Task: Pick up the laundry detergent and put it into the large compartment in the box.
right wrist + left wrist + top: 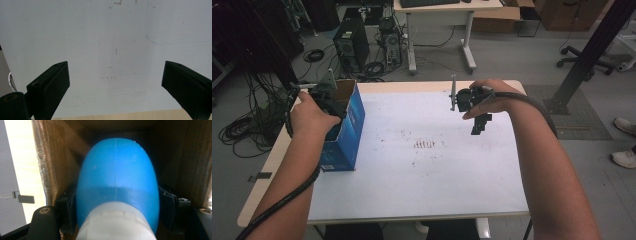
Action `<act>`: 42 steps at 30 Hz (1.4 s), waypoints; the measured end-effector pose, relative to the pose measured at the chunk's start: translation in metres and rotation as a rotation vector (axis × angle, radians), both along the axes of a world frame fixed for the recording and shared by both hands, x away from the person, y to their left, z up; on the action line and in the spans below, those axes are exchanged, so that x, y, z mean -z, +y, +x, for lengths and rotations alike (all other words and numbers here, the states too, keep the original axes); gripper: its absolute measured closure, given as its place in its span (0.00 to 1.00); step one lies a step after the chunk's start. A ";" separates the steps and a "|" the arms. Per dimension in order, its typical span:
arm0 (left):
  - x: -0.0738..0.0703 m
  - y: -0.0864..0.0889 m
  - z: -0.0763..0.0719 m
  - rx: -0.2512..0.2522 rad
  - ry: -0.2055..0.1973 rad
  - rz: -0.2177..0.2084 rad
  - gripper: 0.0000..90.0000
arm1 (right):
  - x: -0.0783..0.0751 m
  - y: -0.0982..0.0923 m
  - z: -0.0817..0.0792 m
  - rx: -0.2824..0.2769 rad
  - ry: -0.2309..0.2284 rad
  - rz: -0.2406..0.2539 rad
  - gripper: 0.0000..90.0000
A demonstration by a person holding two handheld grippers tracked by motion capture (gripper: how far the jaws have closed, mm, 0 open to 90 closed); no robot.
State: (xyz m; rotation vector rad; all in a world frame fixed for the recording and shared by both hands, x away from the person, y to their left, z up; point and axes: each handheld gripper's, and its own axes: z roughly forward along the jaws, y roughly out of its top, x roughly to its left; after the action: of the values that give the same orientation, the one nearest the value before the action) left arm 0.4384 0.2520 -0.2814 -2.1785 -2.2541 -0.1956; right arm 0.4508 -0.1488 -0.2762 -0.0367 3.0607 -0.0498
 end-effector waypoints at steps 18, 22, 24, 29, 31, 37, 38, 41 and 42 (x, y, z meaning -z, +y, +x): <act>-0.017 -0.003 -0.009 0.081 0.004 0.047 0.29 | -0.002 0.003 -0.002 -0.001 0.005 0.004 0.09; -0.019 -0.002 -0.010 0.089 0.006 0.045 0.28 | -0.002 0.004 -0.002 -0.003 0.005 0.005 0.09; -0.020 -0.002 -0.010 0.093 0.018 0.051 0.28 | -0.003 0.005 -0.002 -0.004 0.004 0.006 0.09; -0.024 0.000 -0.012 0.085 0.005 0.038 0.23 | -0.004 0.005 -0.002 -0.001 0.003 0.004 0.09; -0.027 0.002 -0.013 0.078 -0.001 0.028 0.22 | -0.004 0.006 -0.002 -0.003 0.003 0.005 0.09; -0.033 0.005 -0.015 0.071 -0.010 0.015 0.19 | -0.004 0.006 -0.003 -0.005 0.002 0.006 0.09; -0.033 0.005 -0.015 0.069 -0.007 0.014 0.18 | -0.004 0.006 -0.003 -0.006 0.002 0.007 0.09; -0.034 0.005 -0.016 0.072 -0.005 0.016 0.16 | -0.005 0.007 -0.003 -0.006 0.001 0.007 0.09; -0.035 0.005 -0.016 0.075 -0.005 0.016 0.15 | -0.005 0.007 -0.003 -0.004 0.000 0.008 0.09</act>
State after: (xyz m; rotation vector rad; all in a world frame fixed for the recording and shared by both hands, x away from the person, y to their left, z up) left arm 0.4226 0.2568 -0.2467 -2.2593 -2.1669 -0.2183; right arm 0.4474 -0.1422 -0.2712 -0.0429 3.0610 -0.0371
